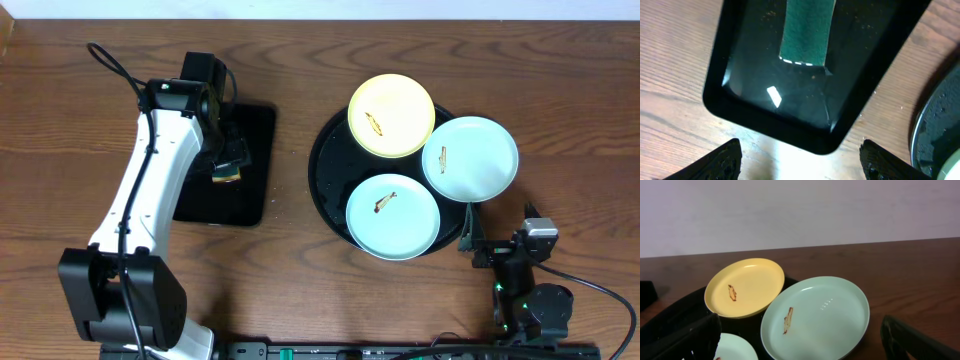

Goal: Clean dirty plates on tray and stack at the side
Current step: 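Move the left gripper over the sponge in the black tray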

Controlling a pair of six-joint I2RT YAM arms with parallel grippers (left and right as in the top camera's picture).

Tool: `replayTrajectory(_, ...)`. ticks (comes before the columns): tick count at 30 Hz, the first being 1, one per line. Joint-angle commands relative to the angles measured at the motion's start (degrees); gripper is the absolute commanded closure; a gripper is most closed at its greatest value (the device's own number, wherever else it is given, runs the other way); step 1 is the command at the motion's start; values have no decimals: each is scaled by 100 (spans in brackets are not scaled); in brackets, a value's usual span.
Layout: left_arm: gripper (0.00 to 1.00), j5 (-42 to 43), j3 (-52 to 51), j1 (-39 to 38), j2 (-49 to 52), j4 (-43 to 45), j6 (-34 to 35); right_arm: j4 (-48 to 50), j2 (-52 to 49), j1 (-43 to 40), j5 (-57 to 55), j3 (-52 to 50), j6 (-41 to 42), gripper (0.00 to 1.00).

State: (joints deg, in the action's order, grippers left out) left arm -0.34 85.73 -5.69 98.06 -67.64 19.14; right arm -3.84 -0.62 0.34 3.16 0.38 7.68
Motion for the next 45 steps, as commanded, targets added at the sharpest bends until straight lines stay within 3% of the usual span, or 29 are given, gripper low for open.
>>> replayTrajectory(1,23,142,-50,13,0,-214,83,-22,35,48,9,-7,83,1)
replayTrajectory(9,14,144,-50,13,0,-273,275,-22,35,48,9,-7,85,1)
replayTrajectory(41,14,144,-57,13,0,-149,411,-22,35,48,28,-7,109,1)
replayTrajectory(45,14,140,-162,13,0,-170,363,-4,35,48,1134,76,426,1)
